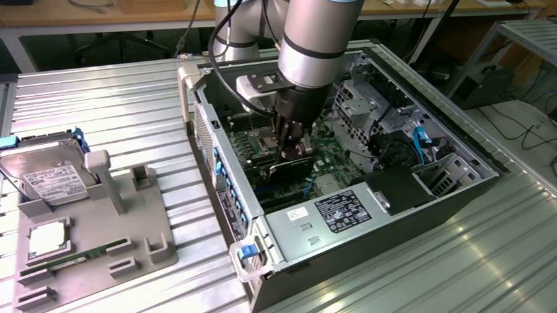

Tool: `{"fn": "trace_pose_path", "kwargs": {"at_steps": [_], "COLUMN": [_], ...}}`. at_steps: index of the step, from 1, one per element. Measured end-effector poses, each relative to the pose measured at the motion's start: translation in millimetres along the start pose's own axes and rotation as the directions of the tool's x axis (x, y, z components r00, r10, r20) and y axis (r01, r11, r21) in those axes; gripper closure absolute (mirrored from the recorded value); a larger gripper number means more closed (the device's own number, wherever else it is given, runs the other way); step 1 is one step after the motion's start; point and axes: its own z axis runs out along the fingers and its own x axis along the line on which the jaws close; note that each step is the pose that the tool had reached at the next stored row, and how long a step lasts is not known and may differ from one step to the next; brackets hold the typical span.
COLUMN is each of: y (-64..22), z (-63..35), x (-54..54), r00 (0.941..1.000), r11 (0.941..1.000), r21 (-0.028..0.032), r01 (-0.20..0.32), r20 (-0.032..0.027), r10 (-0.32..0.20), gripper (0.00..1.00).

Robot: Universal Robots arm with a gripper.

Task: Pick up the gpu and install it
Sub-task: 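Insert the gpu into the slot, then press down on the gpu until it lock into place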

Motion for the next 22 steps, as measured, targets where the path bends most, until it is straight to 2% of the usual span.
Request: {"fn": "trace_pose_path", "kwargs": {"at_steps": [13, 17, 22], "y": [0.8, 19.2, 30.7], "z": [0.0, 0.1, 0.2], "x": [0.0, 0.3, 0.4], "r00": [1.0000, 1.0000, 1.0000], "r11": [1.0000, 1.0000, 1.0000], "r21": [0.0000, 0.0000, 0.0000], "r01": [0.000, 0.000, 0.002], "r20": [0.0001, 0.0000, 0.0000], "r10": [0.000, 0.000, -0.002], "gripper": [0.89, 0.89, 0.89]}}
